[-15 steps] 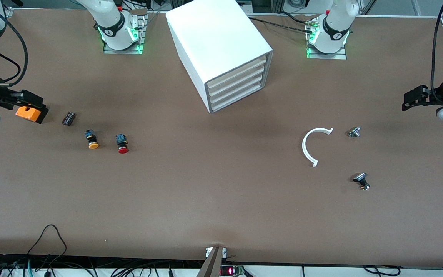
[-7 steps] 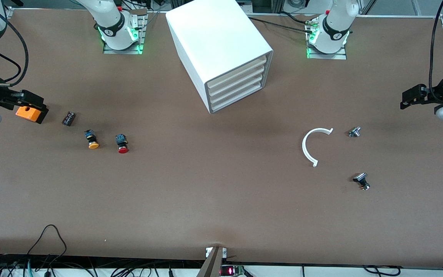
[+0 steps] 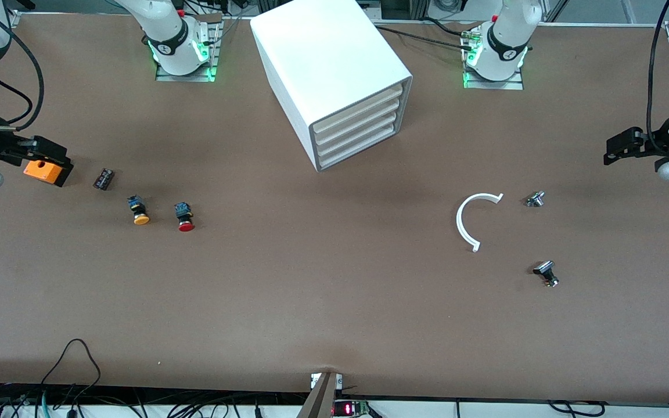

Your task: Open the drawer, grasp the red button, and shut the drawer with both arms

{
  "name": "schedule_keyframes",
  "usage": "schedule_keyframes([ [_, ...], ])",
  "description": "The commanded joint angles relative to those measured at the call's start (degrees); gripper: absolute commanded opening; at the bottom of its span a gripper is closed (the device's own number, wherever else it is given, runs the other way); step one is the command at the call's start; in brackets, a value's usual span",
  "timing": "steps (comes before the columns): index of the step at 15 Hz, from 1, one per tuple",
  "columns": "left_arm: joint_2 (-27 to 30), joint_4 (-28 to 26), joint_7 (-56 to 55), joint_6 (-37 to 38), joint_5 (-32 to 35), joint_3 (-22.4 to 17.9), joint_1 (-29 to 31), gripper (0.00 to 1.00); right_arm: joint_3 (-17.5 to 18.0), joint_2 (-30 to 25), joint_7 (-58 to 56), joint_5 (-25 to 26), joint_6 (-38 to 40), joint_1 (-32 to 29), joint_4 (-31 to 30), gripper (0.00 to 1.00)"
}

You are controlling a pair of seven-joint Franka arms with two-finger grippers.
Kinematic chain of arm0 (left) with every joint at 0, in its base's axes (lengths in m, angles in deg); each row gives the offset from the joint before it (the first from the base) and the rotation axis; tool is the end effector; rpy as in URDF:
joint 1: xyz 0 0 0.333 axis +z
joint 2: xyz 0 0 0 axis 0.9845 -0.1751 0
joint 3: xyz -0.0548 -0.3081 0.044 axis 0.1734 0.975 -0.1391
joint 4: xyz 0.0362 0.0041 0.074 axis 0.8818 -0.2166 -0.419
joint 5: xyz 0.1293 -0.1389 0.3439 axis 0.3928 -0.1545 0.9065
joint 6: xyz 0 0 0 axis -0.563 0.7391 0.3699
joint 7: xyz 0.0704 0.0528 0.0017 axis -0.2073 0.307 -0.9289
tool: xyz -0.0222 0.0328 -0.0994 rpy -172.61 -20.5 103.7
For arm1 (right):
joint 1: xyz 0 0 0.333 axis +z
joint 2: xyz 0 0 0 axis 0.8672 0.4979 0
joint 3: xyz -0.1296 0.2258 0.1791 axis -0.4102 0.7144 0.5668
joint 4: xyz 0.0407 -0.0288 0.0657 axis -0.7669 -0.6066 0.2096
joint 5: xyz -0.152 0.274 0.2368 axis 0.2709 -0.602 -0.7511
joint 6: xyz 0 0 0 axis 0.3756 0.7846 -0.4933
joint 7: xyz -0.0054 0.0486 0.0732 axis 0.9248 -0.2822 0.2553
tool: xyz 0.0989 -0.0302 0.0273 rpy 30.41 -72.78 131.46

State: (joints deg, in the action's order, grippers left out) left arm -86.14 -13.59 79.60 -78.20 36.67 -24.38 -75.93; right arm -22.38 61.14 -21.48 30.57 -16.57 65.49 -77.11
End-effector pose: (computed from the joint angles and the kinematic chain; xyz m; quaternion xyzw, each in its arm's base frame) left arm 0.5753 0.0354 0.5740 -0.9968 0.0728 0.0324 0.0033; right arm 0.5842 -0.0213 0.5581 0.9990 -0.0218 -0.0363 0.0122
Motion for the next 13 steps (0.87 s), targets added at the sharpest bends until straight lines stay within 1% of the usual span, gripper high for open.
schedule_keyframes([
  [1, 1.1, -0.3, -0.7, 0.6, -0.8, 0.9, -0.1, 1.00, 0.0, -0.5, -0.6, -0.3, -1.1, -0.3, -0.2, 1.00],
  [3, 1.1, -0.3, -1.3, 0.6, -0.8, 1.7, 0.0, 1.00, 0.0, -0.5, -0.6, -0.3, -2.2, -0.3, -0.1, 1.00],
  [9, 1.1, -0.3, -1.3, 0.7, -0.8, 1.6, 0.1, 1.00, 0.4, -1.2, -0.7, 0.1, -1.6, 0.1, -0.5, 1.00],
  [13, 1.1, -0.3, -1.3, 0.7, -0.8, 1.6, 0.1, 1.00, 0.6, -0.2, -0.5, -0.6, -2.4, 0.4, -0.5, 1.00],
])
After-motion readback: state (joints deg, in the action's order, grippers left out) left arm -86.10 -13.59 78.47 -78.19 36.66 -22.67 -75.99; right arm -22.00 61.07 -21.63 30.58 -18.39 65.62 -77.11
